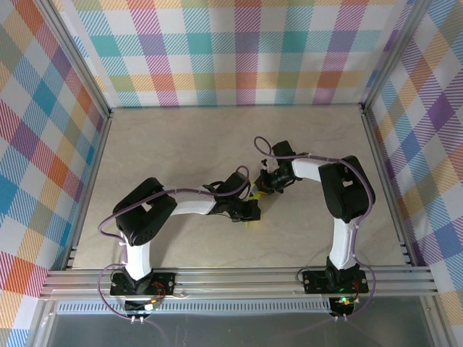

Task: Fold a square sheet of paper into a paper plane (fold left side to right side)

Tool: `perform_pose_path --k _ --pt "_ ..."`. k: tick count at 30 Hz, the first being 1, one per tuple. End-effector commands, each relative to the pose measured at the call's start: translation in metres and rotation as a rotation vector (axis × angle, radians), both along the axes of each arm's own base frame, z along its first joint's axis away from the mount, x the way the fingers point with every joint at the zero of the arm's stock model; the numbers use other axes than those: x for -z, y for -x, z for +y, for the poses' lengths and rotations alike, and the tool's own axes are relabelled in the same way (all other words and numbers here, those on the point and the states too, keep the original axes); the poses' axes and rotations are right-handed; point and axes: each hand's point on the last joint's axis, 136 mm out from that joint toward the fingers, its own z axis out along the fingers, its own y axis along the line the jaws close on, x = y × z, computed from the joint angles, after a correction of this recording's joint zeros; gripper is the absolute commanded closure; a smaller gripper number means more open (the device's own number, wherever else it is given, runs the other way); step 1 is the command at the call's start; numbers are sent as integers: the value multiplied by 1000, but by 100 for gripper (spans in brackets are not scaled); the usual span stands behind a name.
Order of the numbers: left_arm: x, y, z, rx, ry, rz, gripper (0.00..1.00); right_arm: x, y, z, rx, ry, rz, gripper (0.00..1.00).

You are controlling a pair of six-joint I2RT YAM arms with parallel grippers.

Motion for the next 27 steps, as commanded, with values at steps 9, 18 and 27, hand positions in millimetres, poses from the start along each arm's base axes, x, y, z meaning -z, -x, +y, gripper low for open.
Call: perform_pose_path --k 9,18,27 --pt "14 -1 9 -14 -32 28 100 57 24 -34 2 219 91 100" --pt "20 6 16 -22 -42 45 100 58 25 -35 -3 229 96 100" --pt "31 18 24 -19 -47 83 100 59 25 -36 -9 241 101 100"
